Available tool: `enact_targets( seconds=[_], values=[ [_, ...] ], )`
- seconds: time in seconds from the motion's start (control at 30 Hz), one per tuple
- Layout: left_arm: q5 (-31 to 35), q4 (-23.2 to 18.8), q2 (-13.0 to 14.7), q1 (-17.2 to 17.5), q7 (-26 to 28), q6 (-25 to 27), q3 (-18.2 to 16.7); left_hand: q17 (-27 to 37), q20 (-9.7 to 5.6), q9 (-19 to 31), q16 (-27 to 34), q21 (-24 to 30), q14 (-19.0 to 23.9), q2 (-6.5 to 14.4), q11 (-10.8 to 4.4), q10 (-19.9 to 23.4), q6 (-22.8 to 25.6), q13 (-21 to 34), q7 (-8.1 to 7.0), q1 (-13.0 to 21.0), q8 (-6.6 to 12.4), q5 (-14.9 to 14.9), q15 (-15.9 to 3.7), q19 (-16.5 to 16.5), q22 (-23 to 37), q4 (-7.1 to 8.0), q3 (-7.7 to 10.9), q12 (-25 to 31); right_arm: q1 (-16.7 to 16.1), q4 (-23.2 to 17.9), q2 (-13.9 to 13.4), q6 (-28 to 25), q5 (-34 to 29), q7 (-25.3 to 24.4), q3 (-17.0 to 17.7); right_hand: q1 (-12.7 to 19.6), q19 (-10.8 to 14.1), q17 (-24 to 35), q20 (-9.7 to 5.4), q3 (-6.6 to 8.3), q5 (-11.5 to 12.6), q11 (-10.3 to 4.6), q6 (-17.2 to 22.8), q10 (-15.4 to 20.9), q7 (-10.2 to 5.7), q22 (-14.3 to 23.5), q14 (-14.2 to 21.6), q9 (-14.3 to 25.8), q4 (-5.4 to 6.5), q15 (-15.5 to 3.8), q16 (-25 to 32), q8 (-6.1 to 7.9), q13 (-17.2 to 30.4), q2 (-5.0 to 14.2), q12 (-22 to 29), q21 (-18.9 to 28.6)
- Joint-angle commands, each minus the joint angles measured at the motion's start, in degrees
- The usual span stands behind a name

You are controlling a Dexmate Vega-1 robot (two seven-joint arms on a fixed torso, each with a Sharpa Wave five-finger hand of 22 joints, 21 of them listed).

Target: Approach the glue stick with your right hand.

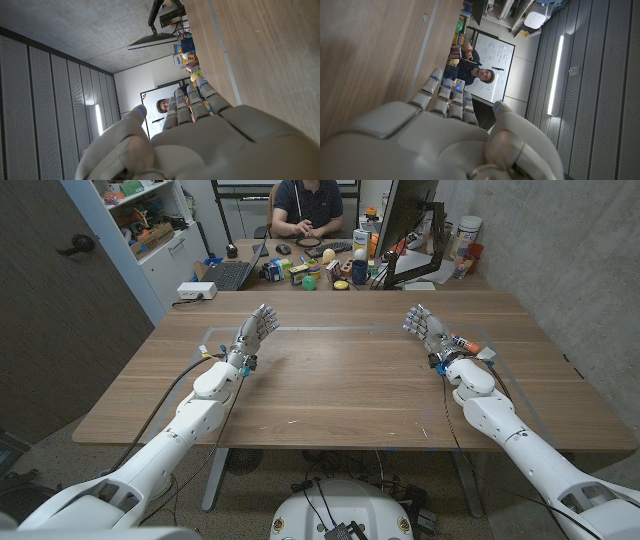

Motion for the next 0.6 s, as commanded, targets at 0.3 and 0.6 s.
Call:
enact_targets(
  seconds=[0.3, 0.6],
  values=[
    [4.05, 1.57, -4.42, 0.73, -4.26, 2.15, -5.58, 0.08, 0.05, 0.32, 0.25, 0.31, 0.38, 0.03, -0.01, 0.48, 0.36, 0.15, 0.05, 0.51, 0.34, 0.29, -0.09, 0.42, 0.22, -0.06, 0.58, 0.34, -0.37, -1.11, 23.86, -0.97, -31.83, 18.46, 26.26, 0.72, -2.61, 0.07, 0.88, 0.10, 0.08, -1.60, -0.46, -0.71, -1.42, 0.01, -1.63, 0.13, -0.99, -0.87, -0.61, -0.09, 0.07, -1.71, -0.47, -1.04],
    [5.58, 2.28, -6.11, 0.75, -5.96, 2.67, -7.44, 0.08, 0.10, 0.32, 0.23, 0.29, 0.35, 0.02, -0.03, 0.51, 0.34, 0.15, 0.03, 0.45, 0.32, 0.25, -0.12, 0.43, 0.22, -0.07, 0.64, 0.32, 0.24, -3.63, 28.00, 1.54, -45.11, 19.74, 31.43, 0.24, -6.99, -0.07, 3.20, -0.76, 0.02, -2.66, -2.09, -2.28, -2.51, -0.16, -6.20, 0.09, -1.44, -1.47, -1.81, -0.44, 0.11, -2.97, -0.92, -2.97]
  ],
)
